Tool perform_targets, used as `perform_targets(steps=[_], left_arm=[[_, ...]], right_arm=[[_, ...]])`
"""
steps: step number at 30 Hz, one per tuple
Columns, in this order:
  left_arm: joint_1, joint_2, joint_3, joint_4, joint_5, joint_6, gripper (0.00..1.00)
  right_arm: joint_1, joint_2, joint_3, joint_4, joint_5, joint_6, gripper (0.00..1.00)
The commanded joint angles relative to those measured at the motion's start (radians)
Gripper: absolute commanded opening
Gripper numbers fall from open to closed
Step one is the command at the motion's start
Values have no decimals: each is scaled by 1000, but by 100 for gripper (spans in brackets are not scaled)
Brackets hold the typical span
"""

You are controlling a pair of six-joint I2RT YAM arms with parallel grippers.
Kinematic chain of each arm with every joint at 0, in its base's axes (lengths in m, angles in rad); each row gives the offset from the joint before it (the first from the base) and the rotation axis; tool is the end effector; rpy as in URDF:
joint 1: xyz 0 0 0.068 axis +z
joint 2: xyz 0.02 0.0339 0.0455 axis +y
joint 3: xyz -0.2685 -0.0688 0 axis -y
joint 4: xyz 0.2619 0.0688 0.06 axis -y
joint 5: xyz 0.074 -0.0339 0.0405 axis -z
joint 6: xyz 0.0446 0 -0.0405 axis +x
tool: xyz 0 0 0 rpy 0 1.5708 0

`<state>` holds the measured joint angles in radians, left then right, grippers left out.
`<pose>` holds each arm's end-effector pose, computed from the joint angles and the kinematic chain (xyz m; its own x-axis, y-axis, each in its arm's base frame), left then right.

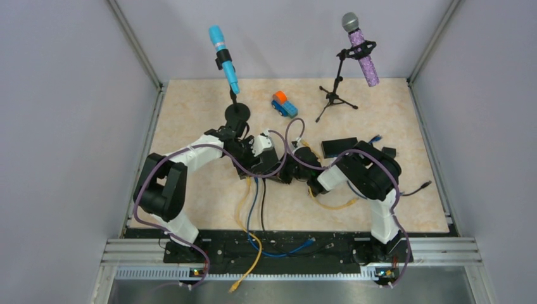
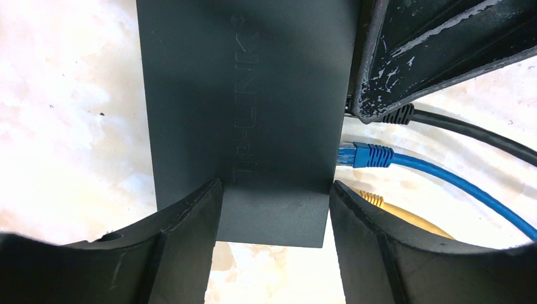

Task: Pull the plug from the switch port
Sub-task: Pull the connector from the switch port, then place the connector at the center of the board.

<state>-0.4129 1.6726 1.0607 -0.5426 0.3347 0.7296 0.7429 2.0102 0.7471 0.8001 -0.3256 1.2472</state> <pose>0.3084 -0.1511 0.1731 -0.2907 0.8147 -0.5017 0.9316 0.3605 0.0456 0.2663 0.2640 0.0731 -0.9121 0.3820 -0.1490 0.0411 0.4468 0.8937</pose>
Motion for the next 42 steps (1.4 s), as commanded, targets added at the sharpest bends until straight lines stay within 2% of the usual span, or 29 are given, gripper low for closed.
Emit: perform_targets(steps=[1, 7, 13, 17, 22, 28, 35, 42], left_arm=[[10, 46, -13, -52, -8, -15, 67], [10, 49, -10, -52, -15, -16, 68], [10, 50, -11, -52, -16, -18, 68], [10, 26, -24, -23, -37, -29, 70], [10, -38, -55, 63, -49, -67, 77], [12, -134, -92, 208, -28, -146, 97], [29, -318, -207, 469, -30, -313, 99], [122, -521, -335, 735, -147, -602, 99]], right_arm=[[-3, -37, -11, -128, -2, -82, 0], [0, -87, 41, -280, 39, -190, 0], [7, -132, 32, -323, 34, -211, 0], [23, -222, 4, -321, 51, -259, 0], [30, -399, -55, -301, 73, -306, 0], [30, -640, -113, -374, 154, -359, 0], [31, -980, -133, -592, 375, -416, 0], [30, -1280, -30, -927, 627, -548, 0]])
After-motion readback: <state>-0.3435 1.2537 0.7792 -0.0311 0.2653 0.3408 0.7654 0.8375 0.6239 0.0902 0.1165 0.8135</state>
